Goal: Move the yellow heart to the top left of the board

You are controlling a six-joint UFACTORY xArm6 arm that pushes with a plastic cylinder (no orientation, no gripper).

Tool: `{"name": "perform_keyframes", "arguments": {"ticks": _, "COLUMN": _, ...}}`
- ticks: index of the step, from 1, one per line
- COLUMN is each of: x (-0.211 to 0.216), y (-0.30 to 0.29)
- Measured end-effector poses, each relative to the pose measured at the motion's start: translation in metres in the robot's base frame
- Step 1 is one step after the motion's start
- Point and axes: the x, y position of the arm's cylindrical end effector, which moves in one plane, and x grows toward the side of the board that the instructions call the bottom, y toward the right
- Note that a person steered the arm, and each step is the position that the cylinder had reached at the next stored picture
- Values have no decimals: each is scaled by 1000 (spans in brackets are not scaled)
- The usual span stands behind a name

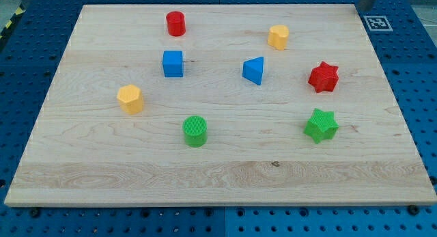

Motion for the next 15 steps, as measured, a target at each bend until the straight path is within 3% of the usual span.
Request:
{"name": "perform_keyframes", "arguments": {"ticks": 5, "x": -12, "y": -180}}
{"name": "perform_keyframes", "arguments": {"ticks": 8, "x": 18, "y": -243}}
{"name": "perform_keyframes", "arguments": {"ticks": 12, "x": 114, "y": -246}}
{"name": "perform_keyframes", "arguments": {"ticks": 15, "x": 115, "y": -197}}
